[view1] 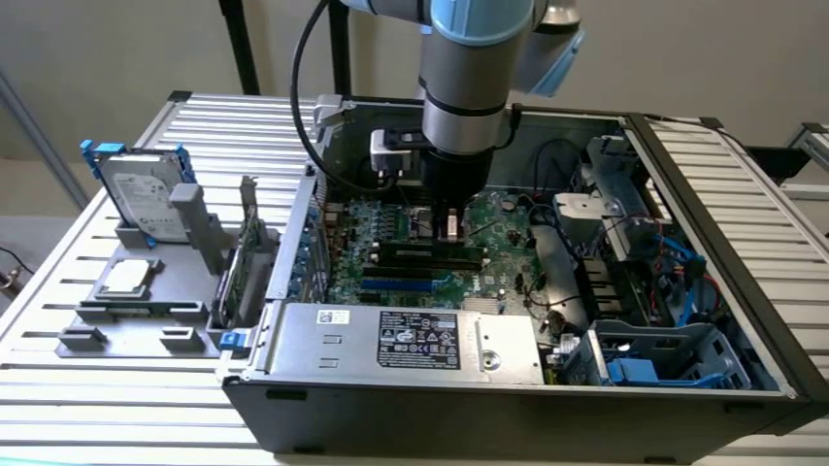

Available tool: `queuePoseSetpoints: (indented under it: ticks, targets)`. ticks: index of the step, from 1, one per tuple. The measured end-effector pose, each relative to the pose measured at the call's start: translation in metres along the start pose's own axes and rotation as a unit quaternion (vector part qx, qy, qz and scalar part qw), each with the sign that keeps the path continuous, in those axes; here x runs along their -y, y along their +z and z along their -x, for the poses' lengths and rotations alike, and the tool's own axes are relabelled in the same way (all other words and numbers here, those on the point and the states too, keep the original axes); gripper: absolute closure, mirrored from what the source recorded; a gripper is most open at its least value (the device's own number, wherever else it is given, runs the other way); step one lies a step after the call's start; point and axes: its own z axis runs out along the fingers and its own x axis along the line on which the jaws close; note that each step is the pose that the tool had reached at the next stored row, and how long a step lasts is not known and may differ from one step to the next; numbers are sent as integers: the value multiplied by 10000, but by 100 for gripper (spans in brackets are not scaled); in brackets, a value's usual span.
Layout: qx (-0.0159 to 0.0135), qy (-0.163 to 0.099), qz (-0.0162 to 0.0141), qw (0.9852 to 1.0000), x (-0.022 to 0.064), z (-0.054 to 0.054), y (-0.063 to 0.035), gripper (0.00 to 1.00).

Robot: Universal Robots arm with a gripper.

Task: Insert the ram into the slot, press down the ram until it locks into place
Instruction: 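Insert the ram into the slot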

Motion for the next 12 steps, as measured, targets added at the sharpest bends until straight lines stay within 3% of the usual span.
queuePoseSetpoints:
  ticks: [12]
  targets:
    - [-11,-1,-14,10000,-14,2,20,87]
